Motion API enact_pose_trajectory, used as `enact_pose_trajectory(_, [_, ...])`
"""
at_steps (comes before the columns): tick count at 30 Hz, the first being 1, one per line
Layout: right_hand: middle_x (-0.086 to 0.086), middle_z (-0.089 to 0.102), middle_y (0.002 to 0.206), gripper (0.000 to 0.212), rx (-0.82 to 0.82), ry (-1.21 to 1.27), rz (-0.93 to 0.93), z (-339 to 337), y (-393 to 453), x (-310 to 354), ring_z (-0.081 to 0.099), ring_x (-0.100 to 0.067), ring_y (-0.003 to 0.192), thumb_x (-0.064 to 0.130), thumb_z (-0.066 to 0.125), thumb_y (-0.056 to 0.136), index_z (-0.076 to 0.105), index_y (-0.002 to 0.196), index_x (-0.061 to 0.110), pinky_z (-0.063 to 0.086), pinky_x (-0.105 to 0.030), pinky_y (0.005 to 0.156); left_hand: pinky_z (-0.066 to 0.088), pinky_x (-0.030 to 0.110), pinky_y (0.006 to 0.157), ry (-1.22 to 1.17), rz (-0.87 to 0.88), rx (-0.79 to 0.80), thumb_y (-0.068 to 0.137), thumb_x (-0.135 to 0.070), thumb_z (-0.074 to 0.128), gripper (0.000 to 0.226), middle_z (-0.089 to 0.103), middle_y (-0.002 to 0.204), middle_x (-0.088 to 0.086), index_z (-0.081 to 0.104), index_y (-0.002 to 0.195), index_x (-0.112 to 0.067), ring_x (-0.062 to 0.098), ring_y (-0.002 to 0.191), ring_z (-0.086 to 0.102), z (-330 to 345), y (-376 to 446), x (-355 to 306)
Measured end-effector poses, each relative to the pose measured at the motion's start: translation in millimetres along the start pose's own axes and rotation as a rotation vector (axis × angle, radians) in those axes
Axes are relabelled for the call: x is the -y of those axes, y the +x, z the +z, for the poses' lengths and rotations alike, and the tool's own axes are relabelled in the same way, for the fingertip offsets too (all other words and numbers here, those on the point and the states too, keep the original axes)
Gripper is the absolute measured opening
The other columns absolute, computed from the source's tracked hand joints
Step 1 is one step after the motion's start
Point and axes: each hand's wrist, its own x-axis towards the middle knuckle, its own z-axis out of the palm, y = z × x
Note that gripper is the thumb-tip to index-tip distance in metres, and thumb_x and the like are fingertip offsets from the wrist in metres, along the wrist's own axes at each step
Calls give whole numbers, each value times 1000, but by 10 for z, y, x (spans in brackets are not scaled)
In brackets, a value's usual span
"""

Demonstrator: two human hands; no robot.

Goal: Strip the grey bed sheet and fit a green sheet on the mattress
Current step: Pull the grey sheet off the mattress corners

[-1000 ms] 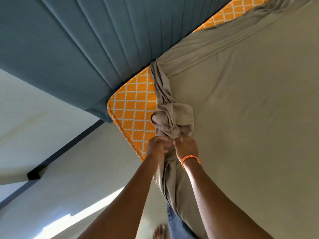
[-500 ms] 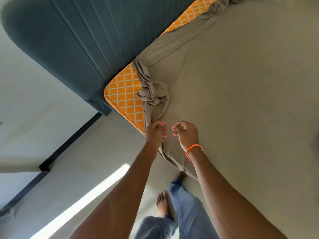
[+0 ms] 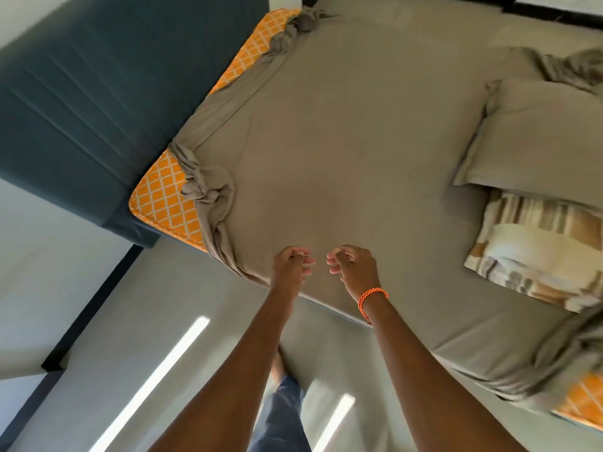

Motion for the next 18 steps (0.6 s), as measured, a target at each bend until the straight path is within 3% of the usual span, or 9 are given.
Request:
enact_pose_trajectory(9, [-2, 76, 72, 29, -168, -15, -12, -2555, -941, -1482, 74, -16, 64, 25, 54, 95, 75, 80, 13, 61, -40, 69, 47, 26, 59, 87, 50, 207, 102, -9, 46, 27, 78, 93, 5, 68, 92, -22, 13, 63, 66, 2693, -1631, 606])
enact_pose_trajectory(15, [-3, 76, 72, 29, -236, 30, 68, -3943, -1264, -2279, 74, -23, 64, 8, 56, 98, 72, 76, 17, 60, -36, 68, 50, 28, 65, 109, 16, 272, 102, -11, 47, 25, 78, 91, 1, 70, 97, -20, 15, 67, 67, 4105, -2230, 790])
enact_pose_trajectory(18, [-2, 74, 72, 26, -199, 4, 80, -4464, -1232, -2519, 71, -18, 60, 8, 55, 98, 73, 81, 14, 58, -34, 66, 50, 28, 65, 123, 2, 288, 101, -11, 48, 25, 79, 90, 0, 70, 95, -21, 17, 70, 68, 4682, -2289, 843])
